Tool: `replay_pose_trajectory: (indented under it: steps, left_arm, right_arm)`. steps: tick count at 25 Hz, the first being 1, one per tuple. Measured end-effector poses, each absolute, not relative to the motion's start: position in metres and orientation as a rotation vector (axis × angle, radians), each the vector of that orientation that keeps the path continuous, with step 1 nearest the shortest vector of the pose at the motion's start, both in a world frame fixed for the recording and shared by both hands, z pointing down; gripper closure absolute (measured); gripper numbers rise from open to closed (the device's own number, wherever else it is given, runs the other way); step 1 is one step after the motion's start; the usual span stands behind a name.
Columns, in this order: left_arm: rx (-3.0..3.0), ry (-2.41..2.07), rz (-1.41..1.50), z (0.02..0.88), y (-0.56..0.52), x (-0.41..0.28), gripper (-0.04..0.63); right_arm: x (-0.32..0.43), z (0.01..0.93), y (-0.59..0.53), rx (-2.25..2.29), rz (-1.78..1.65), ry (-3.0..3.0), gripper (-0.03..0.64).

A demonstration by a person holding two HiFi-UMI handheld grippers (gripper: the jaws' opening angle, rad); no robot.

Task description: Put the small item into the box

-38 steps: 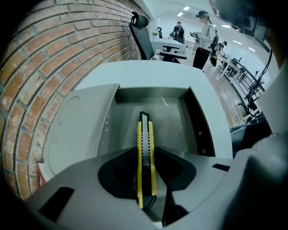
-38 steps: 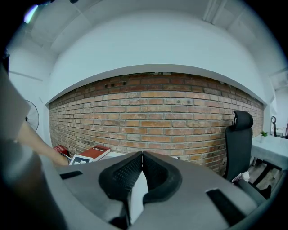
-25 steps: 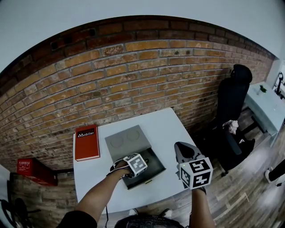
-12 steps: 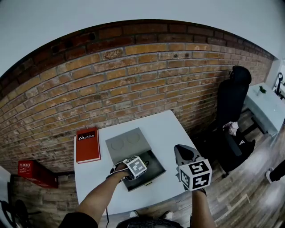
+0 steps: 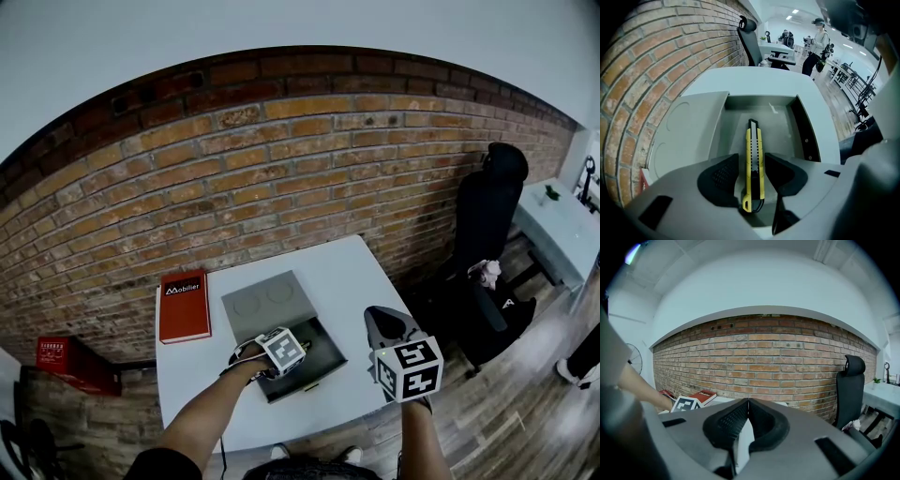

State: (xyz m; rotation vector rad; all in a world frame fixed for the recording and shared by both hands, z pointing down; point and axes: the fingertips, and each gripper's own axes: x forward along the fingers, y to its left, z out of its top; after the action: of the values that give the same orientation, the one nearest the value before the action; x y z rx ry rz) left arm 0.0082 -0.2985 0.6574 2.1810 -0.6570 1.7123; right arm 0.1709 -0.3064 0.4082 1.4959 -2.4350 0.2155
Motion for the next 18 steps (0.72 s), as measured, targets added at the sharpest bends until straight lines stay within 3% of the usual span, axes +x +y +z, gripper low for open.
replay_pose_trajectory:
  steps: [18]
  left_arm:
    - [2.329, -0.883, 1.474, 0.586, -0.325, 0.005, 0.430]
  right_arm:
    - [0.147, 0.401, -0.303, 1.419, 0.195, -2.487, 0.596]
